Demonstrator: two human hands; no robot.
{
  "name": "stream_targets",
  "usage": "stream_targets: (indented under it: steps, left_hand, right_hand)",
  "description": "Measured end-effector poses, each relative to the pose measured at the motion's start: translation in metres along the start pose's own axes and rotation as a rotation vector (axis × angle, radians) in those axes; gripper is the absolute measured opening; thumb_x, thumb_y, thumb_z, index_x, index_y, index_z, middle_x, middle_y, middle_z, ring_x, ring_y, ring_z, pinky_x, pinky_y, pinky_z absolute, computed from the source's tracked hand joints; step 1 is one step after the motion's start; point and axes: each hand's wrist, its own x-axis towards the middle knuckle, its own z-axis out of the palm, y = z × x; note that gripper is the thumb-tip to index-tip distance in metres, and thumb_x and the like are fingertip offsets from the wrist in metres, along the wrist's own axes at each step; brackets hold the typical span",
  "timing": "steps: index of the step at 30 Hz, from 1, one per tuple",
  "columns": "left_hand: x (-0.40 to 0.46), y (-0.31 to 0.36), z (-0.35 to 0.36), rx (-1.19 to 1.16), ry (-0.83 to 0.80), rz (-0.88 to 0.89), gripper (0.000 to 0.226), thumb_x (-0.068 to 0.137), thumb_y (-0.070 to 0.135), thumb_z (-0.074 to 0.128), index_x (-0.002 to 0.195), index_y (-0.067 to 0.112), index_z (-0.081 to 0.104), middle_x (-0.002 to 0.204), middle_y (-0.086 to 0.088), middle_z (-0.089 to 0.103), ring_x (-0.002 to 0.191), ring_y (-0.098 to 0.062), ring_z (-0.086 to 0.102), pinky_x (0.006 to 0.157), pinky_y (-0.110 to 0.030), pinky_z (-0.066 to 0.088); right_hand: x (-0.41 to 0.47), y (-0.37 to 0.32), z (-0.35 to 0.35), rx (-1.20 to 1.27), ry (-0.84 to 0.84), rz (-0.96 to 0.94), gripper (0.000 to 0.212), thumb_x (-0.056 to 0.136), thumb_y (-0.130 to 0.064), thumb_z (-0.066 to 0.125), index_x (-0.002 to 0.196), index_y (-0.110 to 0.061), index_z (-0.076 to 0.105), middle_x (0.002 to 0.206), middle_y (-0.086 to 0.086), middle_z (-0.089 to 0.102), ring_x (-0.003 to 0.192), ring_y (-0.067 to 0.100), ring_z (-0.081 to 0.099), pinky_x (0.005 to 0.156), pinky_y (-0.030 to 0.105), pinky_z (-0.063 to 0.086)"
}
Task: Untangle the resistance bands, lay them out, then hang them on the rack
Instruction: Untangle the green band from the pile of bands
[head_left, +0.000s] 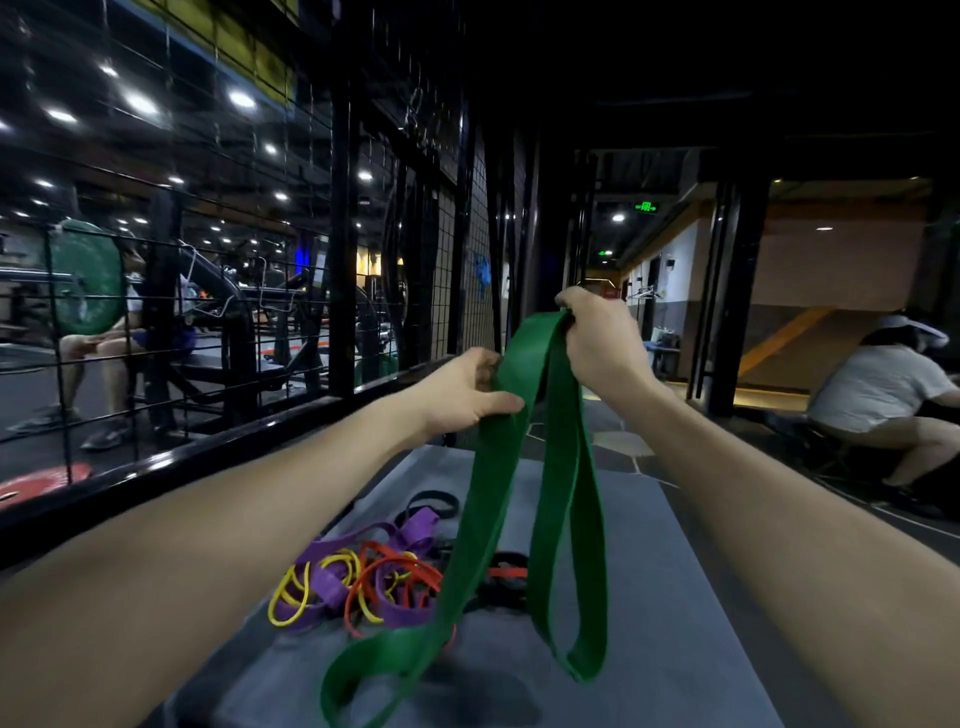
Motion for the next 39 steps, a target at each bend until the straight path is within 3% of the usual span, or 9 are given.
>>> stream_targets:
  steps: [3,8,11,19,26,30,35,39]
  left_hand:
    - [-0.004,-0.012,0.007,-0.089,-0.025,-0.012,0.029,0.090,0.006,0.056,0.118,0.002,0.051,0.100,-0.005,0.065,0.084,-0.014,0.064,0.075,-0.021,0.056]
    - [-0.006,-0.014,0.014,-0.290,-0.024,-0.036,0.019,0.096,0.007,0.045,0.111,0.010,0.056,0.093,-0.001,0.066,0.082,-0.012,0.065,0.070,-0.023,0.056]
    - [-0.001,0.002,0.009,-0.395,0.049,-0.011,0.019,0.097,0.007,0.041,0.103,0.017,0.056,0.086,-0.002,0.065,0.080,-0.016,0.062,0.076,-0.031,0.051]
    - [0.020,0.044,-0.003,-0.439,0.205,0.032,0.026,0.098,0.008,0.035,0.103,0.014,0.060,0.071,0.001,0.056,0.065,-0.014,0.050,0.070,-0.032,0.045]
    - [0.020,0.039,0.020,-0.528,0.107,0.018,0.026,0.099,0.007,0.032,0.102,0.014,0.057,0.051,0.009,0.062,0.045,-0.005,0.057,0.046,-0.016,0.045]
    - [0.020,0.039,0.026,-0.515,0.096,0.025,0.027,0.099,0.008,0.032,0.107,0.013,0.057,0.073,0.000,0.062,0.065,-0.011,0.057,0.057,-0.024,0.049]
    - [0.021,0.026,0.026,-0.439,0.056,0.013,0.024,0.099,0.021,0.039,0.103,0.013,0.062,0.083,-0.001,0.066,0.081,-0.016,0.061,0.090,-0.038,0.047]
    - [0.017,0.007,0.035,-0.421,0.021,-0.012,0.017,0.094,0.019,0.051,0.108,0.011,0.056,0.092,-0.006,0.067,0.074,-0.011,0.067,0.070,-0.023,0.057]
  right_hand:
    - [0.002,0.007,-0.004,-0.015,0.021,0.045,0.028,0.085,0.010,0.034,0.103,-0.004,0.050,0.080,0.016,0.060,0.071,0.036,0.059,0.065,0.049,0.053]
    - [0.001,0.014,-0.004,0.008,0.025,0.066,0.028,0.085,0.010,0.034,0.096,-0.004,0.055,0.081,0.017,0.061,0.072,0.036,0.058,0.065,0.049,0.053]
    - [-0.002,0.020,-0.007,0.010,0.021,0.064,0.026,0.088,0.005,0.036,0.096,-0.006,0.057,0.082,0.015,0.062,0.073,0.035,0.058,0.069,0.048,0.053]
    - [-0.011,0.026,-0.004,0.067,-0.142,0.080,0.012,0.088,-0.010,0.055,0.098,-0.005,0.058,0.094,0.015,0.064,0.087,0.034,0.059,0.078,0.047,0.053]
    - [-0.006,0.011,-0.017,0.122,-0.049,-0.015,0.025,0.089,-0.009,0.053,0.113,-0.010,0.060,0.102,0.014,0.067,0.092,0.032,0.062,0.080,0.048,0.054]
    - [-0.002,0.009,-0.013,0.042,-0.008,-0.021,0.031,0.084,0.003,0.041,0.100,-0.006,0.066,0.093,0.017,0.066,0.082,0.037,0.061,0.075,0.047,0.054]
    - [0.001,0.010,-0.005,0.067,0.016,0.042,0.037,0.079,0.010,0.038,0.092,-0.005,0.069,0.084,0.016,0.067,0.073,0.035,0.062,0.068,0.044,0.056]
    - [-0.002,0.011,0.004,0.125,0.030,0.111,0.036,0.080,0.010,0.039,0.092,-0.004,0.070,0.087,0.016,0.068,0.078,0.033,0.062,0.071,0.041,0.055]
